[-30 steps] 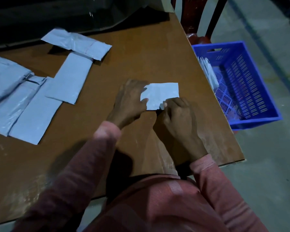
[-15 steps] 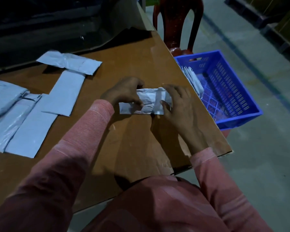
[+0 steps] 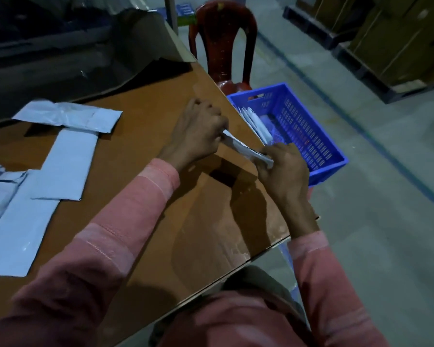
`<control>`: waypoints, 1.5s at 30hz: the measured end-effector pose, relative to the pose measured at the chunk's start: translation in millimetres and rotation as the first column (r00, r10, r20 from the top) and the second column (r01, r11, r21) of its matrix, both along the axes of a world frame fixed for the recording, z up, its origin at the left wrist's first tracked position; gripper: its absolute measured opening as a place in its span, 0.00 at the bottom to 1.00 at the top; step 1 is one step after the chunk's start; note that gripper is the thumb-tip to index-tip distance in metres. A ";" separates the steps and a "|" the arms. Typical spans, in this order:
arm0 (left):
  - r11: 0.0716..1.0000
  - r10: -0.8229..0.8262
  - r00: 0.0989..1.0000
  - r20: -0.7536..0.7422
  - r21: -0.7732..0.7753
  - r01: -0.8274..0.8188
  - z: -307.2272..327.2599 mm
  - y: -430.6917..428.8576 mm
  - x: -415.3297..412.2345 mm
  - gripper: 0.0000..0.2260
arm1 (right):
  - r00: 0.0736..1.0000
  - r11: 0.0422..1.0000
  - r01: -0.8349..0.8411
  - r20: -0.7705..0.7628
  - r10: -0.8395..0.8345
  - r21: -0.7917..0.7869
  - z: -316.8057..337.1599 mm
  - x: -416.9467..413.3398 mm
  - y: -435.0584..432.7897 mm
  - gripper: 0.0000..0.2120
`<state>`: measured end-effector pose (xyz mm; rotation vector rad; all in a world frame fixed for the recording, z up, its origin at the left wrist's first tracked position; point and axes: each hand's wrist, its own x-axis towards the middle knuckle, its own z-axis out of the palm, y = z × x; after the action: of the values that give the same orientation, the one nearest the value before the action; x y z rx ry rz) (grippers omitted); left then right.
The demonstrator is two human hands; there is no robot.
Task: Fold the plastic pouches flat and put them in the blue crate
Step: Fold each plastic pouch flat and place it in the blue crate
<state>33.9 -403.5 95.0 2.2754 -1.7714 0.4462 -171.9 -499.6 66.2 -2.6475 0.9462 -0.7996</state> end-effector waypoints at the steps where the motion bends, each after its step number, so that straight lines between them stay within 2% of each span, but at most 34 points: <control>1: 0.999 -0.018 0.999 0.032 -0.042 0.019 -4.6 -4.7 -1.5 0.05 | 0.999 1.000 0.008 0.032 -0.008 -0.010 -5.1 -2.2 -2.2 0.05; 7: 0.983 -0.147 0.987 0.060 -0.100 0.152 -17.9 -62.9 -5.8 0.10 | 0.990 0.999 0.047 0.136 -0.047 0.007 -24.8 -15.3 -43.8 0.08; 15: 0.978 -0.202 0.978 0.042 -0.040 0.204 -35.2 -201.7 9.4 0.12 | 0.985 0.995 0.014 0.170 -0.031 0.098 -56.5 -24.7 -181.7 0.05; 19: 0.985 -0.172 0.982 -0.072 -0.001 0.173 -62.3 -271.7 27.3 0.14 | 0.988 0.990 -0.052 0.149 0.033 0.128 -82.1 -14.0 -242.1 0.07; 25: 0.989 -0.133 0.978 -0.162 0.044 0.141 -107.3 -347.1 59.7 0.11 | 0.996 0.972 -0.001 0.087 -0.020 0.235 -138.5 25.4 -316.3 0.05; 31: 0.976 -0.023 0.989 -0.143 0.209 0.053 -159.0 -401.6 105.9 0.22 | 0.993 0.951 0.059 0.081 -0.088 0.305 -191.7 70.0 -369.5 0.07; 34: 0.959 0.076 0.983 -0.169 0.283 -0.025 -191.9 -416.4 122.3 0.33 | 0.991 0.923 0.103 0.043 -0.128 0.372 -226.5 87.5 -385.4 0.06; 36: 0.917 0.129 0.978 -0.166 0.395 -0.054 -216.1 -417.0 120.1 0.40 | 0.989 0.896 0.131 0.013 -0.151 0.425 -248.9 98.4 -392.1 0.06; 39: 0.816 0.155 0.971 -0.183 0.578 -0.022 -252.7 -411.9 106.6 0.39 | 0.989 0.877 0.147 -0.042 -0.144 0.458 -275.1 115.5 -395.2 0.06; 41: 0.740 0.231 0.958 -0.171 0.670 -0.059 -272.1 -408.1 96.5 0.37 | 0.990 0.861 0.139 -0.074 -0.118 0.489 -289.5 126.5 -394.6 0.07; 43: 0.715 0.295 0.939 -0.178 0.693 -0.094 -283.5 -402.5 89.5 0.36 | 0.991 0.850 0.131 -0.089 -0.100 0.510 -301.8 136.4 -394.2 0.07; 45: 0.711 0.290 0.942 -0.166 0.696 -0.096 -289.5 -396.9 85.7 0.35 | 0.992 0.848 0.125 -0.086 -0.094 0.515 -309.2 145.8 -394.6 0.07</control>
<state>119.6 -800.4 -194.5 2.8341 -1.7367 -0.5858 -26.1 -894.2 -243.0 -2.1660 1.1469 -0.4066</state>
